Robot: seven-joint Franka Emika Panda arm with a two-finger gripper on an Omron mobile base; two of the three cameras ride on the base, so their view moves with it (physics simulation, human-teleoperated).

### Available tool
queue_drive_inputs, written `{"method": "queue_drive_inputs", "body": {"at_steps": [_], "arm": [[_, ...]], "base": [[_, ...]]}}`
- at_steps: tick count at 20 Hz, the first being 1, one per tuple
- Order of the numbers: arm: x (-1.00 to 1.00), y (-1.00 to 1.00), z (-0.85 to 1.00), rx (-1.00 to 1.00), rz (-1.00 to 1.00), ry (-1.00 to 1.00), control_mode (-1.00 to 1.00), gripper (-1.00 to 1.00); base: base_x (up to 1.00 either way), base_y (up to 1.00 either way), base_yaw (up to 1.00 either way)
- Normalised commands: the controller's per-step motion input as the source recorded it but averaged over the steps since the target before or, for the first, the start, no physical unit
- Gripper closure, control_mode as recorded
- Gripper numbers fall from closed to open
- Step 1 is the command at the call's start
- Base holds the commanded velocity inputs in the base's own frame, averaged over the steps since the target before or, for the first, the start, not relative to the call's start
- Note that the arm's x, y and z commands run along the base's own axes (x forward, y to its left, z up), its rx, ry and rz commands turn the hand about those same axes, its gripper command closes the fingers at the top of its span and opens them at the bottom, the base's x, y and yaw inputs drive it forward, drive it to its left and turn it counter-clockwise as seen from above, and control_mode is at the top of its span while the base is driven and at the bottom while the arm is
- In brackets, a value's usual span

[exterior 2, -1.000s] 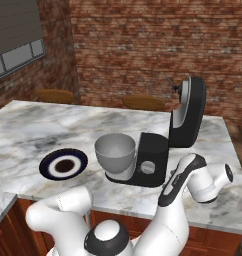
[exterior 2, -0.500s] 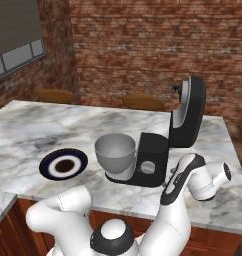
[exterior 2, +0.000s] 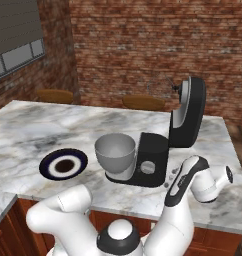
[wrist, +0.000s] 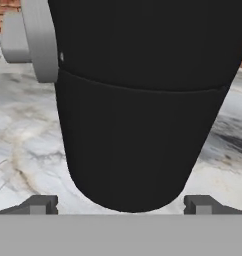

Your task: Add butter and sugar cubes to the stand mixer bowl and then turn on the stand mixer to begin making frosting.

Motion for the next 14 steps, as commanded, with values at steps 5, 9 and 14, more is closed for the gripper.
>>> {"method": "queue_drive_inputs", "body": {"at_steps": [5,9,14], "arm": [[0.10,-0.07,-0.11,0.03,0.00,0.00,-1.00,-1.00],[0.12,0.00,-0.12,0.02,0.00,0.00,-1.00,-1.00],[0.14,0.00,-0.14,0.01,0.00,0.00,-1.00,-1.00]], "base": [[0.00,0.00,0.00],[0.00,0.00,0.00],[0.00,0.00,0.00]]}}
